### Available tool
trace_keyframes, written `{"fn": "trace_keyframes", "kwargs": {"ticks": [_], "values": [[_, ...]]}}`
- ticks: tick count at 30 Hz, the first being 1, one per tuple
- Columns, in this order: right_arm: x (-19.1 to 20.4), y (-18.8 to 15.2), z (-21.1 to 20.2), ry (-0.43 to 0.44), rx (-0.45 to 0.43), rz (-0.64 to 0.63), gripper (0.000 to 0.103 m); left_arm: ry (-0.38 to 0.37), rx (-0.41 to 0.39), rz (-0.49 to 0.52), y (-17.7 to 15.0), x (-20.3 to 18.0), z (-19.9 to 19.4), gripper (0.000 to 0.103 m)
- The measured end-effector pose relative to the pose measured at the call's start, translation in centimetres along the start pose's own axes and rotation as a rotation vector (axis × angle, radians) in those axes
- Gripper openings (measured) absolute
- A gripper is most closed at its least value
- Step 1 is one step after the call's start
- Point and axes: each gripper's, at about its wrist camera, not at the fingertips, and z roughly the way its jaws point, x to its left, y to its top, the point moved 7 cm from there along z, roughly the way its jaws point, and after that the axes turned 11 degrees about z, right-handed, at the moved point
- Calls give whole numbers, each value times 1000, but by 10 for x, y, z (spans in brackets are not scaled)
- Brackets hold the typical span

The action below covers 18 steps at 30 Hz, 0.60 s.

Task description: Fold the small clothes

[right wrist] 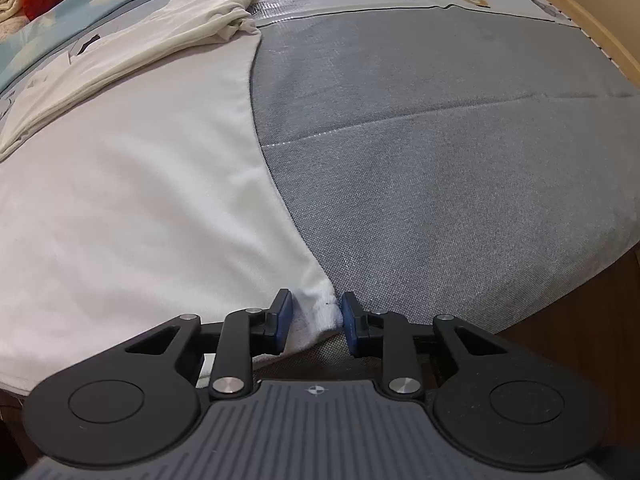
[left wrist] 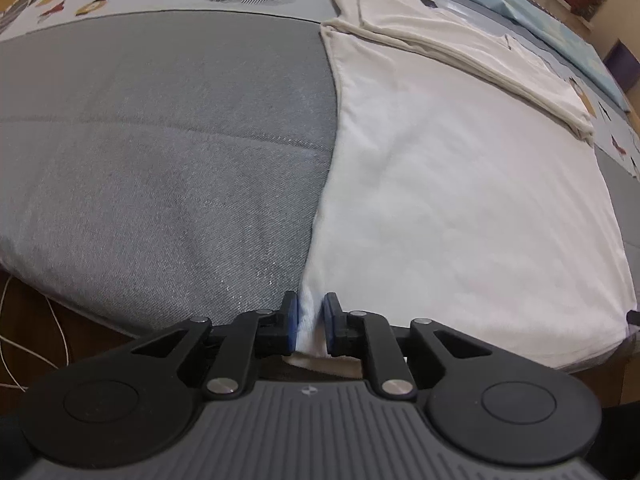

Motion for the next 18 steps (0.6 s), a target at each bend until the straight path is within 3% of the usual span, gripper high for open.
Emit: {"fn": "trace_keyframes", "kwargs": {"ticks": [4, 6, 7, 8, 9, 13, 15, 18], "values": [[3, -3, 0, -12, -9, -17, 29, 10, 0, 39, 0, -3, 1, 14], [4, -4, 0, -15, -11, -37, 28, 16, -7, 41, 0, -2, -1, 6], [5, -4, -1, -12, -11, -38, 23, 24, -15, 38, 2, -2, -1, 6], [5, -4, -2, -2, -9, -34, 9, 30, -28, 35, 2, -2, -4, 6], [5, -3, -5, 15, -17, -23, 7, 33, -44, 38, 3, -3, -7, 6], [1, 7, -19, 56, -90, 24, 7, 6, -37, 28, 3, -5, -7, 6], [-4, 6, -14, 30, -66, 43, 9, -23, -4, 12, 1, -6, -2, 12], [-6, -1, -3, 27, 9, 65, 14, -1, 1, 51, 0, -10, 1, 15]]}}
